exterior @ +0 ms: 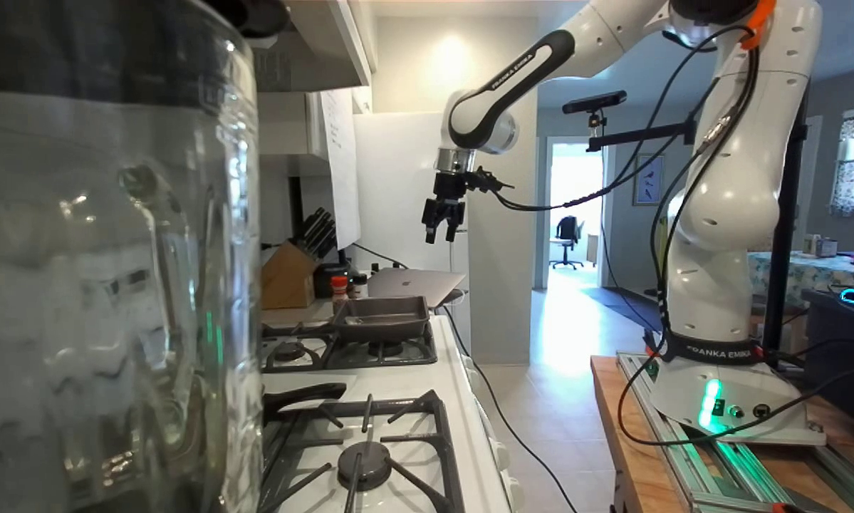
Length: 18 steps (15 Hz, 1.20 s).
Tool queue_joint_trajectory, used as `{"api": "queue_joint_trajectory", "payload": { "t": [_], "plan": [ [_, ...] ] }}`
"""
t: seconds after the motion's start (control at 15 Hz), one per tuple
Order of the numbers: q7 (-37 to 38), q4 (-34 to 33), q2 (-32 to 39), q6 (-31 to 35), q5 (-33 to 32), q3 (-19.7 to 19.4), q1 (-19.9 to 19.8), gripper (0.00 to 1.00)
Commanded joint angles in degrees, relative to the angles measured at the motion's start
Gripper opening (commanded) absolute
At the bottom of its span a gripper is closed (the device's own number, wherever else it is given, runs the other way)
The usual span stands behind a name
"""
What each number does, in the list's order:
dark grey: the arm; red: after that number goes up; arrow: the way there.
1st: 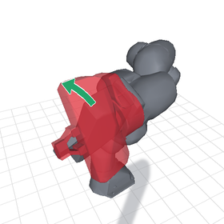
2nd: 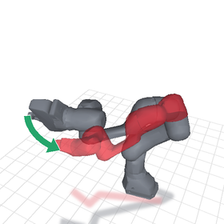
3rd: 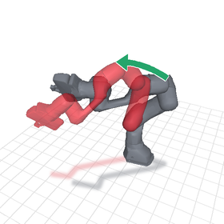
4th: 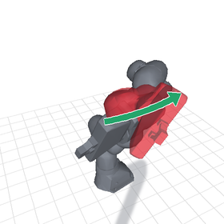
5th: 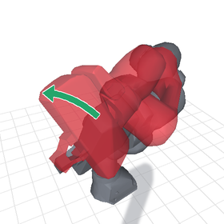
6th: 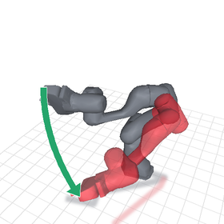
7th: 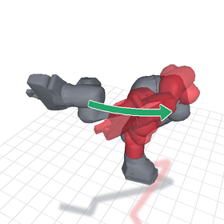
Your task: Put some black pepper into the baking pan
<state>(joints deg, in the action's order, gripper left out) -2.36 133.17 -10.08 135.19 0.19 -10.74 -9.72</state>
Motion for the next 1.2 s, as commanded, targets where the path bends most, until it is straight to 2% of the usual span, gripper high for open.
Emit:
{"api": "queue_joint_trajectory", "payload": {
  "t": [0.0,0.2,0.27,0.4,0.73,0.93,1.13],
  "plan": [
    [-4.14,-11.44,12.38,2.57,3.06,-1.17,0.07,1.00],
    [-5.72,-19.85,20.80,0.18,5.60,-1.11,-1.20,1.00],
    [-3.76,-12.71,14.26,2.44,2.93,-0.65,-0.73,1.00],
    [-3.81,-14.27,16.65,2.54,3.02,-0.57,-0.91,1.00],
    [-3.82,-13.98,15.64,2.53,3.04,-0.53,-0.85,1.00],
    [-1.20,-15.32,20.15,10.22,1.34,-0.92,-0.84,1.00],
    [-0.87,-18.60,25.89,15.07,2.57,-1.08,-1.64,1.00]
  ]
}}
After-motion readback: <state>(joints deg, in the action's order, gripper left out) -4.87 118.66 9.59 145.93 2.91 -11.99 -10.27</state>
